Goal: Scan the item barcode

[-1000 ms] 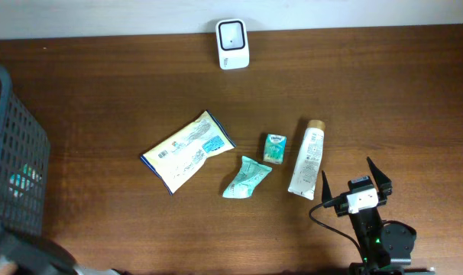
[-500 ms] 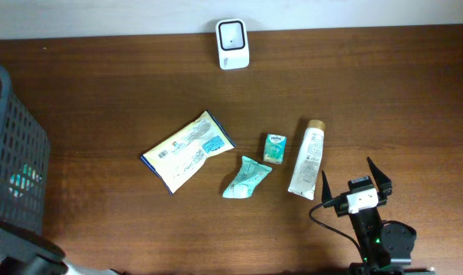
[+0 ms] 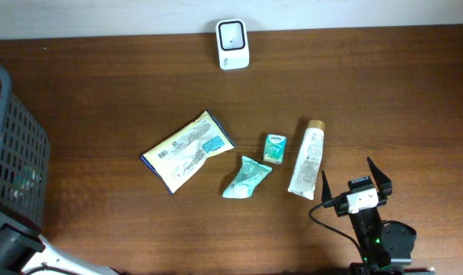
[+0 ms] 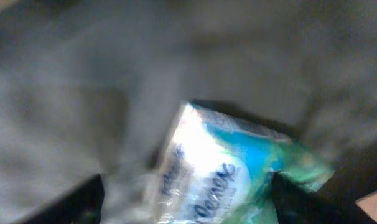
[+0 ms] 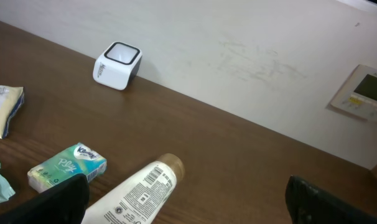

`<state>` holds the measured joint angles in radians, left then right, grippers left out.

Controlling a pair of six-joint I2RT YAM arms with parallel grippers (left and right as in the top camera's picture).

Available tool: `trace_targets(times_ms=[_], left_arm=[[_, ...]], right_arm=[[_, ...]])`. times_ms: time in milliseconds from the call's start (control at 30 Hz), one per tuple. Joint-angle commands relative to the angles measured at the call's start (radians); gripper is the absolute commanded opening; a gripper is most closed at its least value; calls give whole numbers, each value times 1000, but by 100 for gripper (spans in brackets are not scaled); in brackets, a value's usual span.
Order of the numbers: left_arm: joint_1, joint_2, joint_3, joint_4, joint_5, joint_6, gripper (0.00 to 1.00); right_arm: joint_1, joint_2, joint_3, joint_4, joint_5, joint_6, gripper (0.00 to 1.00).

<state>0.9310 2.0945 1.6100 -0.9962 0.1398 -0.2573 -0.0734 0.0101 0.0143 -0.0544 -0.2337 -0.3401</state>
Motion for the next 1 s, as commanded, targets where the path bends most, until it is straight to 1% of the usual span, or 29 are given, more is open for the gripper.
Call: trace_targets(times_ms=[0,33,67,100,233,333,400,533,633,700,733,767,800,833,867,900,933,967], left_arm=[[6,52,-8,0,-37,29,34],[6,52,-8,0,-37,29,17],[6,52,-8,0,-37,29,7],[6,52,-8,-2,-36,29,0],[6,43,2,-12,-22,28,0],[5,-39,33,-15,65,28,0],[5,-148,62,-13,122,28,0],[-5,-502,77,34,260,4,0],[-77,-712,77,36,257,5,0],[-137,-781,77,18,257,7,0],[-166,-801,77,1,257,36,1],[-195,-819,77,-24,257,78,8],[-225,-830,77,-62,254,130,30],[-236,-832,77,-87,244,136,39],[-239,-831,77,-122,230,136,44],[-239,-827,77,-147,230,136,58],[-239,-826,77,-159,230,136,99],[-239,-826,77,-177,231,136,99]], right_arm=[[-6,-7,-9,2,2,5,99],[-6,-7,-9,2,2,5,99],[-6,-7,-9,2,2,4,99],[-6,-7,-9,2,2,4,99],[-6,-7,-9,2,2,5,99],[-6,-7,-9,2,2,4,99],[-6,-7,-9,2,2,4,99],[-6,-7,-9,2,2,5,99],[-6,-7,-9,2,2,4,99],[-6,-7,-9,2,2,5,99],[-6,-7,-9,2,2,5,99],[-6,-7,-9,2,2,4,99],[-6,-7,-9,2,2,5,99],[-6,-7,-9,2,2,5,98],[-6,-7,-9,0,2,4,99],[-6,-7,-9,-1,2,5,99],[-6,-7,-9,-1,2,4,99],[-6,-7,-9,-1,2,4,99]])
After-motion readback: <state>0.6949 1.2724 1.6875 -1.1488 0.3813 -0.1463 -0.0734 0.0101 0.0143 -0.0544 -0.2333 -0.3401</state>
